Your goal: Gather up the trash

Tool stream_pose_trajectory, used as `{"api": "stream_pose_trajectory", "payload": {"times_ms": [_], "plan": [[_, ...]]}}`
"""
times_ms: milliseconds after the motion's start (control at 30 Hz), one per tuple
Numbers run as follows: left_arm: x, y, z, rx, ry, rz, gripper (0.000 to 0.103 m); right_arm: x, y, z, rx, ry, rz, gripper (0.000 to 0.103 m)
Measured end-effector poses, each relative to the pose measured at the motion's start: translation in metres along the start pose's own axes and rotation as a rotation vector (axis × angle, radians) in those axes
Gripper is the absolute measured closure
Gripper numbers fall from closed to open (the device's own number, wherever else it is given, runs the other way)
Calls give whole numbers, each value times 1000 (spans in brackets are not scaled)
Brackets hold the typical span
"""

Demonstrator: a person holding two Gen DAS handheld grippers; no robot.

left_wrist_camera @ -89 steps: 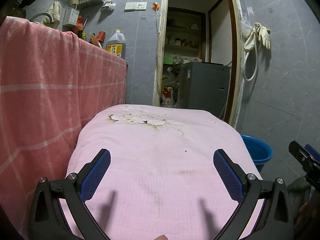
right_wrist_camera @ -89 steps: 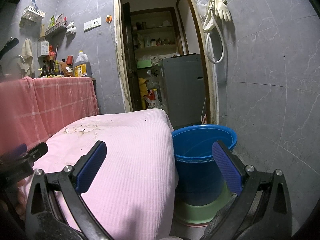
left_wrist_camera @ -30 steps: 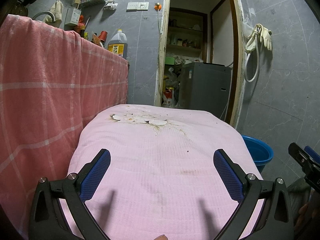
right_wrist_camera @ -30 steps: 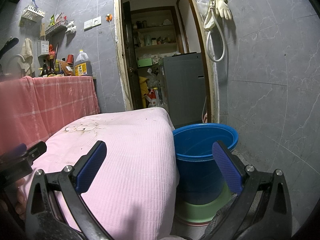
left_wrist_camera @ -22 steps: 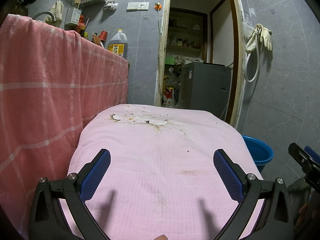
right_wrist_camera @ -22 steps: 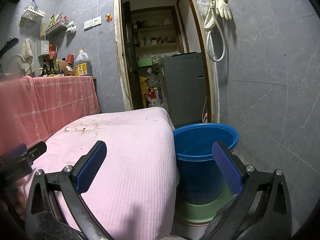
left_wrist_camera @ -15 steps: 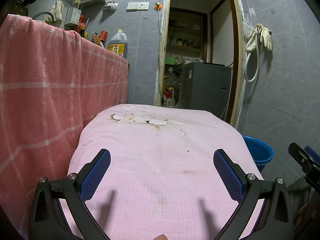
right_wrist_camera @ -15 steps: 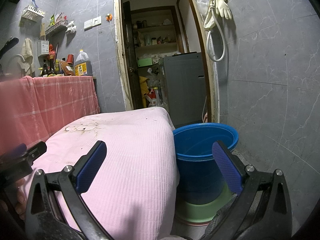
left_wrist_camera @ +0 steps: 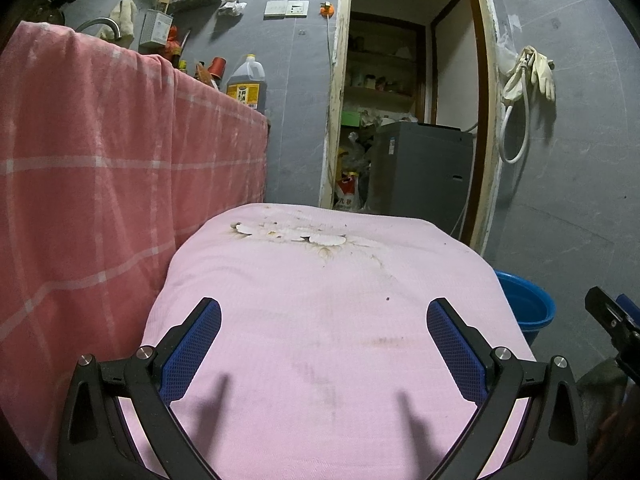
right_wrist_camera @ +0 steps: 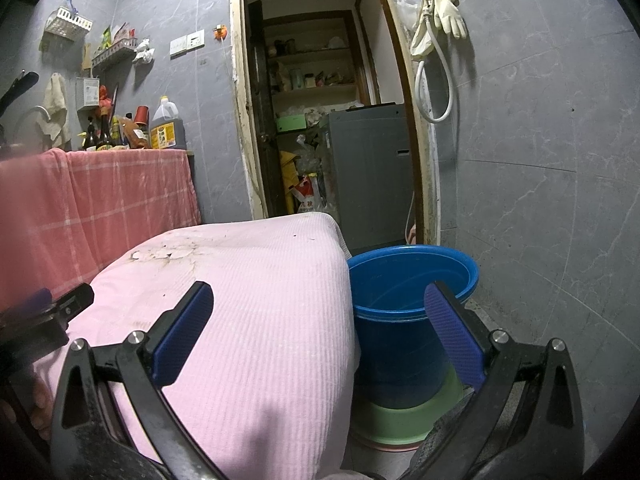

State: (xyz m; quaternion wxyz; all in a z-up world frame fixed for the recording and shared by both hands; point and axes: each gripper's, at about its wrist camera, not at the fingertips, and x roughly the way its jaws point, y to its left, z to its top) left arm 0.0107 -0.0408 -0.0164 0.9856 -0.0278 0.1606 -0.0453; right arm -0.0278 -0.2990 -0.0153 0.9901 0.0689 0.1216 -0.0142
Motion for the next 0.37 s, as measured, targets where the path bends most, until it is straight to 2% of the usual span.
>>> {"api": "stream_pose_trajectory", "payload": {"times_ms": [367], "plan": [[-2,-11,-3,13,-2,0,2,0,0,0,0,1,1,0]]}}
